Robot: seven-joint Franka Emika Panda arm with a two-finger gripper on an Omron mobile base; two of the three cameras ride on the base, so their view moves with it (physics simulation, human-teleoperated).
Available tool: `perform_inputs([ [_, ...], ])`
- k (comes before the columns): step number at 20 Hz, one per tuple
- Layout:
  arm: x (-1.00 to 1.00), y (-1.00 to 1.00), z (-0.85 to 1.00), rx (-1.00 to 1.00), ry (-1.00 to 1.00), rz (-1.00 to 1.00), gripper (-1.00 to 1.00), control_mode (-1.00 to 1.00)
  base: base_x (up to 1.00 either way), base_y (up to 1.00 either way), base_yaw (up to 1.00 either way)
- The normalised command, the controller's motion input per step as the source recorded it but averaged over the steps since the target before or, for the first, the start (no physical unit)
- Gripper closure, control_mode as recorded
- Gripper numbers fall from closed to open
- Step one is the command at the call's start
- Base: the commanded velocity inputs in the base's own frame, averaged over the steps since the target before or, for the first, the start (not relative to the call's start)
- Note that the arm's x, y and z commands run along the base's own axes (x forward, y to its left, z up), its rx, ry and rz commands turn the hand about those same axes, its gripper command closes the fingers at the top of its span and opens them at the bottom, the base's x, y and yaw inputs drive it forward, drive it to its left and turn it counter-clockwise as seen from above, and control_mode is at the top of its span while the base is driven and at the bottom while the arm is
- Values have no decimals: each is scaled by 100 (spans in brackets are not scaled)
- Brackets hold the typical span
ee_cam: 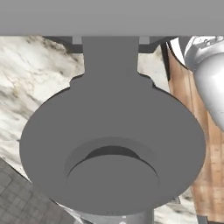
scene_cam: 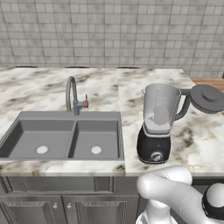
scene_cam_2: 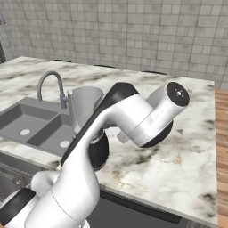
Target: Grab the lemon and onion from the fridge, place them in the blender, close the lid, and turn on the blender to create a marinade.
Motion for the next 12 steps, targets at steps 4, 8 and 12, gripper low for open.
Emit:
perform_inputs([
  [4, 0, 46, 36, 0, -5, 0, 100, -100, 0, 0, 0],
  [8, 0, 48, 42, 0, 0, 0, 100, -100, 0, 0, 0],
  [12, 7, 47, 38, 0, 2, 0, 100, -100, 0, 0, 0],
])
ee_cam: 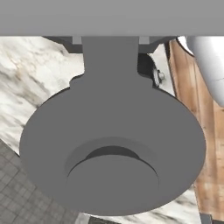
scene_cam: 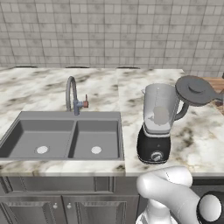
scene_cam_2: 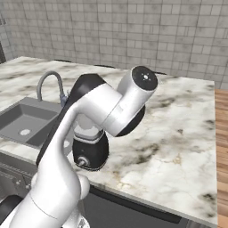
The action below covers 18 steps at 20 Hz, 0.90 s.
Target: Grab the lemon and onion from the fridge, place them in the blender, close the lid, and turn on the blender to create a marinade.
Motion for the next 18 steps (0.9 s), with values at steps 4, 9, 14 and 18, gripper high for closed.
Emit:
perform_inputs([
  [4, 27, 49, 23, 0, 9, -1, 100, -100, 0, 0, 0],
  [9, 37, 38, 13, 0, 11, -2, 100, -100, 0, 0, 0],
  [14, 37, 6, 11, 0, 5, -6, 100, -100, 0, 0, 0],
  [18, 24, 5, 0, 0, 1, -6, 100, -100, 0, 0, 0],
])
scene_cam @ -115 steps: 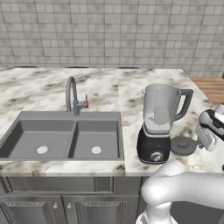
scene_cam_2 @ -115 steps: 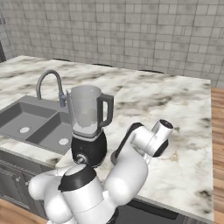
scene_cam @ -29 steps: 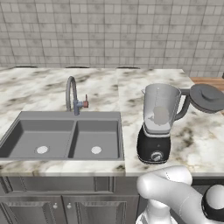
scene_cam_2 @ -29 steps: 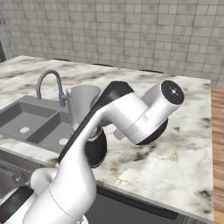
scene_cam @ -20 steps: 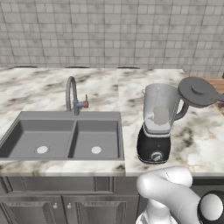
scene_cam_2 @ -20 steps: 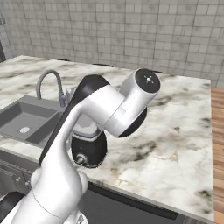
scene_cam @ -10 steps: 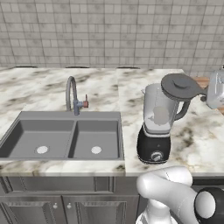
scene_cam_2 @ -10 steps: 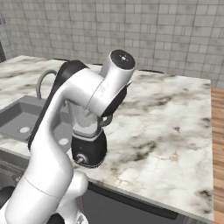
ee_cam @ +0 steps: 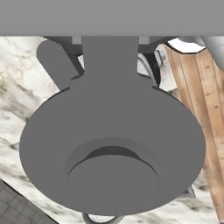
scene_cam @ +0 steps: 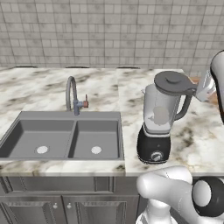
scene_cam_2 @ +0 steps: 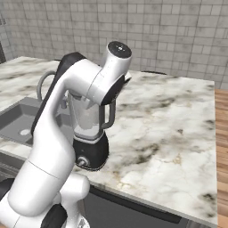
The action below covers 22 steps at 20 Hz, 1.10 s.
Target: Grab the lemon and onion from the fridge, place them in the blender, close the lid, and turn on the blender to create a marinade.
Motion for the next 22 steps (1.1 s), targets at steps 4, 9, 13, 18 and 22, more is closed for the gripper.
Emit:
perform_inputs([
  [4, 11, 18, 0, 0, 0, -4, 100, -100, 0, 0, 0],
  [9, 10, 25, 0, 0, 0, -2, 100, -100, 0, 0, 0],
  [13, 1, 10, -1, 0, 0, -3, 100, -100, 0, 0, 0],
  [18, 0, 0, -9, 0, 1, -3, 100, -100, 0, 0, 0],
  [22, 5, 0, -5, 0, 2, -3, 100, -100, 0, 0, 0],
])
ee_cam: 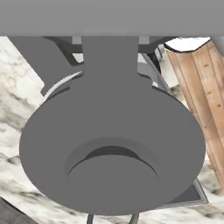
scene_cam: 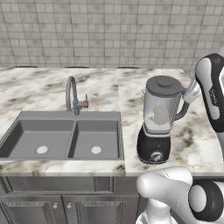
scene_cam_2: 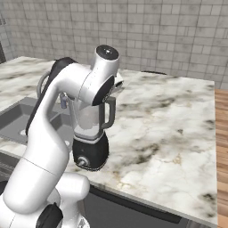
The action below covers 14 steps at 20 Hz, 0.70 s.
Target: Grab the lemon and onion from the fridge, place them in the blender, close the lid, and turn on the blender to create a marinade.
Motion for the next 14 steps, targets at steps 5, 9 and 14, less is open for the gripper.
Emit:
perform_inputs([
  [5, 8, 0, 0, 0, 2, -3, 100, -100, 0, 0, 0],
  [9, 2, 0, 0, 0, 6, -3, 100, -100, 0, 0, 0],
  [14, 0, 0, 0, 0, 11, -3, 100, -100, 0, 0, 0],
])
